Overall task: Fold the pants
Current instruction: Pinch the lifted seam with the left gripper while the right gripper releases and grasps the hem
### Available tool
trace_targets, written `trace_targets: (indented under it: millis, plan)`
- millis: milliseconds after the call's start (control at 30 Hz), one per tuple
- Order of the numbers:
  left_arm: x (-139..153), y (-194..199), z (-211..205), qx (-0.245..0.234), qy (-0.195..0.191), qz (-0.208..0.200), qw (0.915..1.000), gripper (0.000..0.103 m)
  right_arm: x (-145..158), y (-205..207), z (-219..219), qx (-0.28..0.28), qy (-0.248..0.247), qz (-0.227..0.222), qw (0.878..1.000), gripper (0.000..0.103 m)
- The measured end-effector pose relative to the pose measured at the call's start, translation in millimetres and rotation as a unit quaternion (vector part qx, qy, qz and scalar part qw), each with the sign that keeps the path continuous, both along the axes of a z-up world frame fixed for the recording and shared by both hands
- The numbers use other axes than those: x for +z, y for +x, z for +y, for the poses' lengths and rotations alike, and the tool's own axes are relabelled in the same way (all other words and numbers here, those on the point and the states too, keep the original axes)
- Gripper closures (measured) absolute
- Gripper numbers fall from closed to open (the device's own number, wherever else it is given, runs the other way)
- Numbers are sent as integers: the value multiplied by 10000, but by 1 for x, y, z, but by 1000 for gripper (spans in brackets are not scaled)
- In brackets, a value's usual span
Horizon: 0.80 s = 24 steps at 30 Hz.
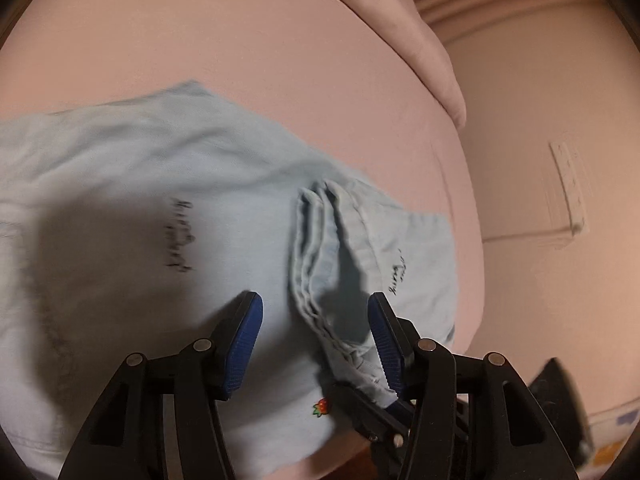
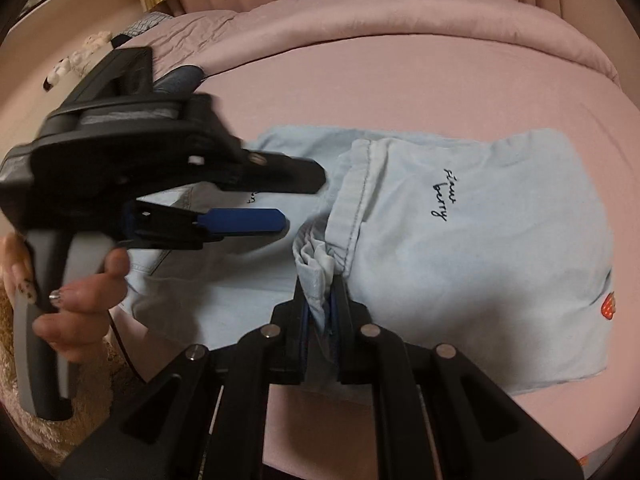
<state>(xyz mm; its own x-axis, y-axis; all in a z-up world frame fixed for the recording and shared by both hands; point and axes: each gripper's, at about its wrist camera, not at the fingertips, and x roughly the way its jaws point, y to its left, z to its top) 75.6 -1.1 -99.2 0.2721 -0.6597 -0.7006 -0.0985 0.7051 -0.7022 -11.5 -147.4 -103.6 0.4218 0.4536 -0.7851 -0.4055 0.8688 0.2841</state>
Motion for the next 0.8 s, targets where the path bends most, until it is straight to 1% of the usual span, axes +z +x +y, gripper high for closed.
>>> trace_targets:
  millis: [33,67,100,133,167,267,300,367,433,467,500,533,567,633,667,733,800]
  plan:
    - [1,0,-6,-87,-140,-55,9998,50,2,-1,3,48,-52,-56,10000,93]
    - [1,-1,-11,-175,-247,-101,9995,56,2,-1,5,72,-84,-89,9999,93]
    - [2,-1,-15,-220,-217,-164,9994,84,2,-4,8,75,-88,-94,9999,93]
    - [3,-1,-20,-269,95,-186,9994,96,1,-5,9,56,-124,-89,9999,93]
    - [3,0,-23,-309,327,-209,9988,96,1,-5,7,35,-148,-81,9999,93]
    - [20,-8,-21,-291,552,-484,9969,96,4,-3,8,34,-79,-3,10000,93]
    - [26,-8,-23,-289,613,-572,9961,96,8,2,10,69,-3,-44,10000,93]
    - [39,-14,-19,-258,809,-806,9931,96,16,0,14,139,109,-140,9997,91]
    - [40,-16,-12,-255,1057,-936,9897,96,21,-2,18,166,171,-128,9996,90]
    - [37,-16,-10,-250,1287,-923,9871,96,20,-2,20,177,180,-36,9997,90]
    - [33,-19,-8,-258,1438,-880,9854,96,19,-2,21,200,223,95,9995,87]
    - [25,-19,-7,-298,1563,-787,9841,96,17,-4,19,190,256,216,9993,78]
    - [17,-17,-8,-333,1558,-720,9846,96,16,-3,17,149,278,304,9990,74]
    - [10,-16,-7,-321,1561,-704,9847,96,16,-4,10,-11,248,354,9991,55]
    - [10,-13,-8,-333,1568,-712,9845,96,19,-5,0,-179,209,336,9991,53]
    - [17,-15,-9,-354,1555,-742,9844,96,24,-5,-17,-426,201,323,9984,53]
    - [20,-18,-4,-365,1550,-767,9843,96,32,-4,-40,-820,207,275,9960,52]
